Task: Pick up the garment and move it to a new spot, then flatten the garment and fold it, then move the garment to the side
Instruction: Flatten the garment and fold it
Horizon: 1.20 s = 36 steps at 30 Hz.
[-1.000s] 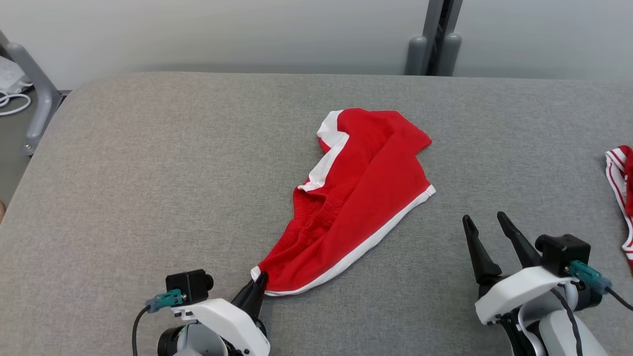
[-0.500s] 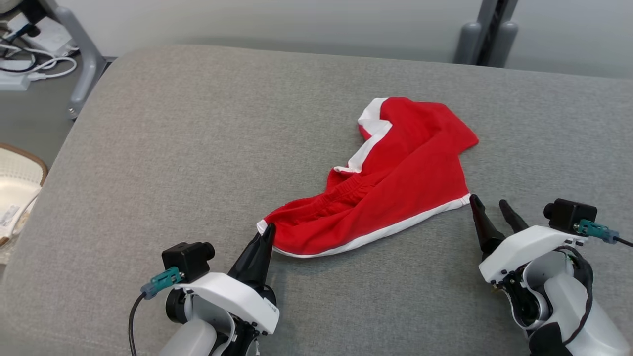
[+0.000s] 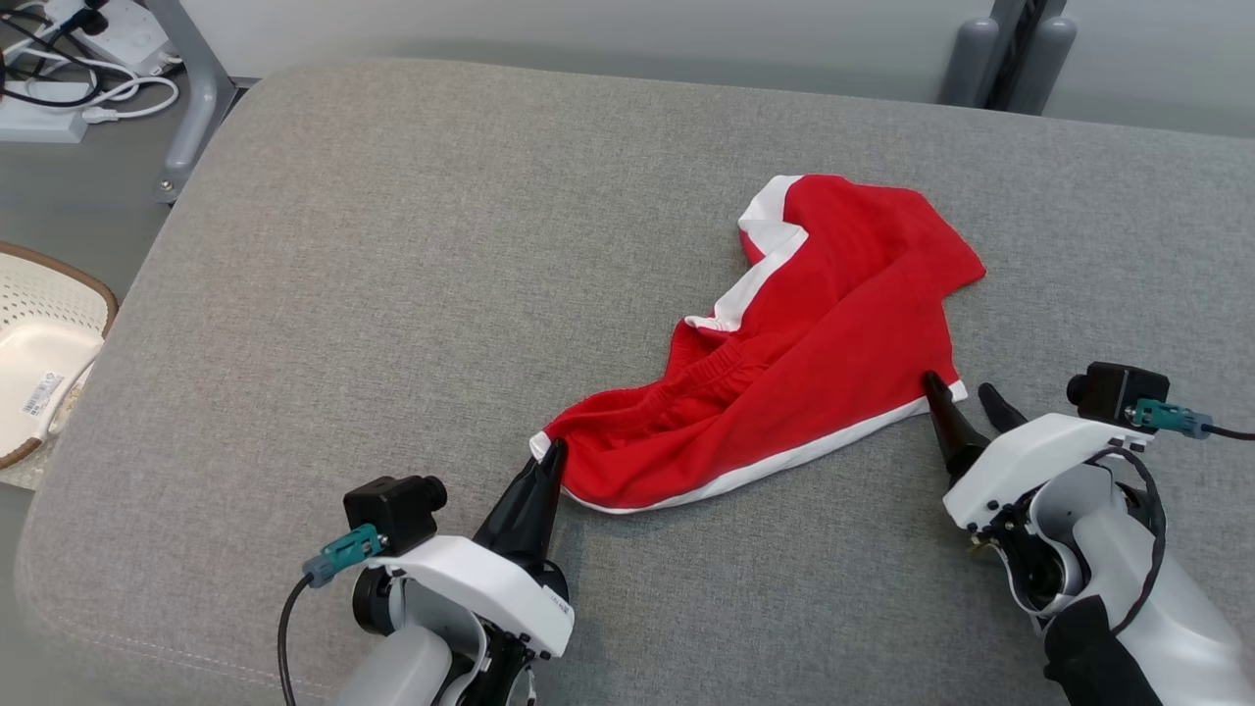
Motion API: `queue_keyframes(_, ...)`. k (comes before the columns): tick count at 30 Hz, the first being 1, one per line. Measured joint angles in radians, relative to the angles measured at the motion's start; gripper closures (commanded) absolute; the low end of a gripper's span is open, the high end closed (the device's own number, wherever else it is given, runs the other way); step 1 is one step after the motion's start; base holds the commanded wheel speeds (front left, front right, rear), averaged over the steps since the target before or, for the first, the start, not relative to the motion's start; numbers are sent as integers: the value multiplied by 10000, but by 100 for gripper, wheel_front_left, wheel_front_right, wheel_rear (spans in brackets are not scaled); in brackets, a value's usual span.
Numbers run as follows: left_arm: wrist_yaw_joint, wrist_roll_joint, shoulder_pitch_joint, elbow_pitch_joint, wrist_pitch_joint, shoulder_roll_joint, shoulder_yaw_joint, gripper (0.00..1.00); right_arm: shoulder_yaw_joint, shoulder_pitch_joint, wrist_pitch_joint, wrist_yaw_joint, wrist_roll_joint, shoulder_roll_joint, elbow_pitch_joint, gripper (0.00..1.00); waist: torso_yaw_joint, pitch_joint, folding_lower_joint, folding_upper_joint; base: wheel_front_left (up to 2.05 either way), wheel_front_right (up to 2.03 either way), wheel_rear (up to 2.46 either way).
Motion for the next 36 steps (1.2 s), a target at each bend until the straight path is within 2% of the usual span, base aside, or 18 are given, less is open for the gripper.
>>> queue_keyframes(10, -102, 2, -224, 196, -59, -123, -132, 100, 748, -460, -242, -13, 105, -8, 548, 0, 63, 131, 0, 0, 0, 0, 0)
queue_keyframes(11, -102, 2, -246, 213, -67, -132, -140, 100, 809, -477, -261, -13, 167, -17, 570, 17, 70, 139, 0, 0, 0, 0, 0)
queue_keyframes(12, -102, 2, -266, 222, -88, -142, -142, 100, 886, -504, -297, -13, 194, -31, 596, 58, 76, 146, 0, 0, 0, 0, 0)
queue_keyframes(14, -102, 2, -294, 242, -98, -159, -140, 100, 1045, -552, -328, -13, 265, -63, 644, 95, 85, 156, 0, 0, 0, 0, 0)
queue_keyframes(15, -102, 2, -305, 255, -105, -161, -138, 100, 1129, -568, -362, -12, 270, -86, 662, 100, 85, 154, 0, 0, 0, 0, 0)
queue_keyframes(26, -94, -2, -304, 397, -180, -52, -90, 100, 1812, -353, -1200, -8, 853, -213, 570, 100, -160, -168, 0, 0, 0, 0, 0)
queue_keyframes(32, -82, 8, -249, 186, -219, 111, -63, 100, 2040, -72, -1743, -8, 1097, -493, 268, 100, -475, -648, 0, 0, 0, 0, 0)
queue_keyframes(36, 176, 573, -353, -136, -230, 431, -270, 100, 1969, -33, -2011, -8, 1080, -828, -224, 100, -704, -1006, 0, 0, 0, 0, 0)
